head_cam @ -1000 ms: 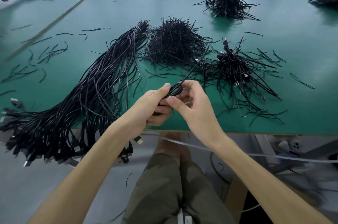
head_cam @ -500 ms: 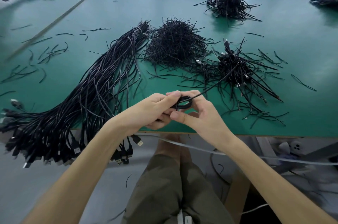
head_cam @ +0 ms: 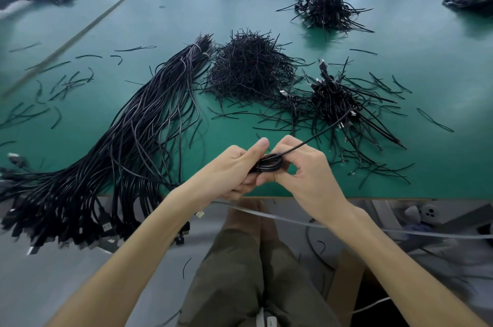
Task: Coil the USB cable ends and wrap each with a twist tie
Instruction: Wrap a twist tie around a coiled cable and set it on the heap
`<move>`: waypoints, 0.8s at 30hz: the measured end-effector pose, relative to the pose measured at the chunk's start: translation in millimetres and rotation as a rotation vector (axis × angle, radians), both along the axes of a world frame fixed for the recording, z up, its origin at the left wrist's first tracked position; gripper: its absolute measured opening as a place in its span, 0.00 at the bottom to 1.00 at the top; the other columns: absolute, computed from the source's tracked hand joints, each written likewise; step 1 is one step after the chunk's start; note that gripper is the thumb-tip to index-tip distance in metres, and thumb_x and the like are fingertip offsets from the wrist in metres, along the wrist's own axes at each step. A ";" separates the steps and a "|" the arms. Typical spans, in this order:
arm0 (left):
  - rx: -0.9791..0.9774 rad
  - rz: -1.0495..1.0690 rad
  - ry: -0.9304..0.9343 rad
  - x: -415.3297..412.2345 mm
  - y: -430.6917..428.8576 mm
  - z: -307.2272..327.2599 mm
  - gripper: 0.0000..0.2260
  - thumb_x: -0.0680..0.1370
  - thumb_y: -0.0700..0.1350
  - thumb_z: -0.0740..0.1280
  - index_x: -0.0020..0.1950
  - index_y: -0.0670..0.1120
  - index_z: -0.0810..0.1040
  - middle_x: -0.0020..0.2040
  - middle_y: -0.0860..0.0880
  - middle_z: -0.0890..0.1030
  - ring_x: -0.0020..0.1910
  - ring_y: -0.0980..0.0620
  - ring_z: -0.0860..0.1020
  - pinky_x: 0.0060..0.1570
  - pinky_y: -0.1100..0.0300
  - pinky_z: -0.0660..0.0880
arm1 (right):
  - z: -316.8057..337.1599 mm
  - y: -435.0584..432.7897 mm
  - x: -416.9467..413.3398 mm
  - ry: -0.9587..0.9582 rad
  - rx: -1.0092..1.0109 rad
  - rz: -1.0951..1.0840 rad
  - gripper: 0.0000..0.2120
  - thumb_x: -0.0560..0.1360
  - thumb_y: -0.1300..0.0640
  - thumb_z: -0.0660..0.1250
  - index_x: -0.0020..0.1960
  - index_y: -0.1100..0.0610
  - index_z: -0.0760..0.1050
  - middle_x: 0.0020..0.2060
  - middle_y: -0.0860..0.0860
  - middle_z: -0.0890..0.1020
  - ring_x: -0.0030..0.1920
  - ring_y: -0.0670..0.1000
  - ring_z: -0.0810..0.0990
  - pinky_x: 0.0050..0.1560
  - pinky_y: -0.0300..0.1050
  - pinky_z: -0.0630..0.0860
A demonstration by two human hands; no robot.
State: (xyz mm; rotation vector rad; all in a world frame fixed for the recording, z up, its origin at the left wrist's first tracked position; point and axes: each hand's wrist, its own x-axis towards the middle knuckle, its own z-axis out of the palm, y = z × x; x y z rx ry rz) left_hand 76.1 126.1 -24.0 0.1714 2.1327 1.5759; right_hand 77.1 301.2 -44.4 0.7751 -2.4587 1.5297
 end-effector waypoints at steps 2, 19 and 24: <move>-0.021 0.012 -0.003 -0.1 2.2 0.8 0.30 0.85 0.63 0.53 0.35 0.42 0.72 0.26 0.50 0.60 0.22 0.54 0.57 0.22 0.66 0.54 | -0.3 2.4 0.1 0.033 0.064 -0.003 0.08 0.70 0.61 0.79 0.40 0.56 0.79 0.37 0.47 0.74 0.38 0.49 0.72 0.41 0.44 0.71; -0.091 0.218 -0.017 -1.1 8.6 -7.2 0.31 0.83 0.64 0.55 0.26 0.47 0.66 0.21 0.51 0.62 0.17 0.55 0.58 0.20 0.69 0.56 | -6.6 5.9 1.7 0.088 0.145 0.001 0.04 0.75 0.67 0.72 0.42 0.62 0.79 0.37 0.51 0.76 0.36 0.49 0.72 0.39 0.41 0.69; 0.121 0.257 -0.091 2.3 4.7 -4.2 0.27 0.83 0.63 0.59 0.28 0.50 0.66 0.24 0.53 0.60 0.19 0.55 0.56 0.18 0.67 0.53 | 1.3 -0.1 6.0 -0.189 -0.122 0.088 0.04 0.79 0.58 0.70 0.47 0.56 0.82 0.37 0.47 0.81 0.37 0.43 0.78 0.41 0.37 0.74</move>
